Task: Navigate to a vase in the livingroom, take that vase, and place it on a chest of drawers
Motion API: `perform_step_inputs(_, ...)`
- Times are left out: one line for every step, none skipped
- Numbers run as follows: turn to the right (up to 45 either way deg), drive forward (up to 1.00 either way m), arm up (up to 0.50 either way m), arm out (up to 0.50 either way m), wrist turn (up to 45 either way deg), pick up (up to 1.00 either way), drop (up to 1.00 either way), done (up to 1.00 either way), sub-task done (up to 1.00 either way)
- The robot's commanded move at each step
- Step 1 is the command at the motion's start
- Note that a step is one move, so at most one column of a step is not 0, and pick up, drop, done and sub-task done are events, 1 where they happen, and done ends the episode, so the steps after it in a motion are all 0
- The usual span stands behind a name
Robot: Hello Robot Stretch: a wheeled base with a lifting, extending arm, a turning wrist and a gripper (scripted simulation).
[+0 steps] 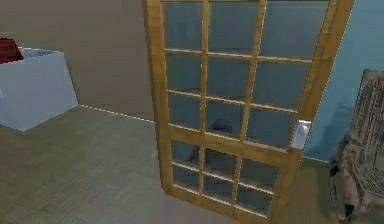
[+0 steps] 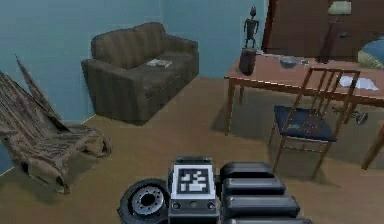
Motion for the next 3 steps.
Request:
perform_step_inputs(0.0, 0.3, 0.0, 0.0, 0.0, 0.0, 0.0, 0.0, 0.0)
perform_step_inputs(-30.0, 0.0, 0.0, 0.0, 0.0, 0.0, 0.0, 0.0, 0.0)
perform_step_inputs(0.0, 0.55, 0.0, 0.0, 0.0, 0.0, 0.0, 0.0, 0.0)
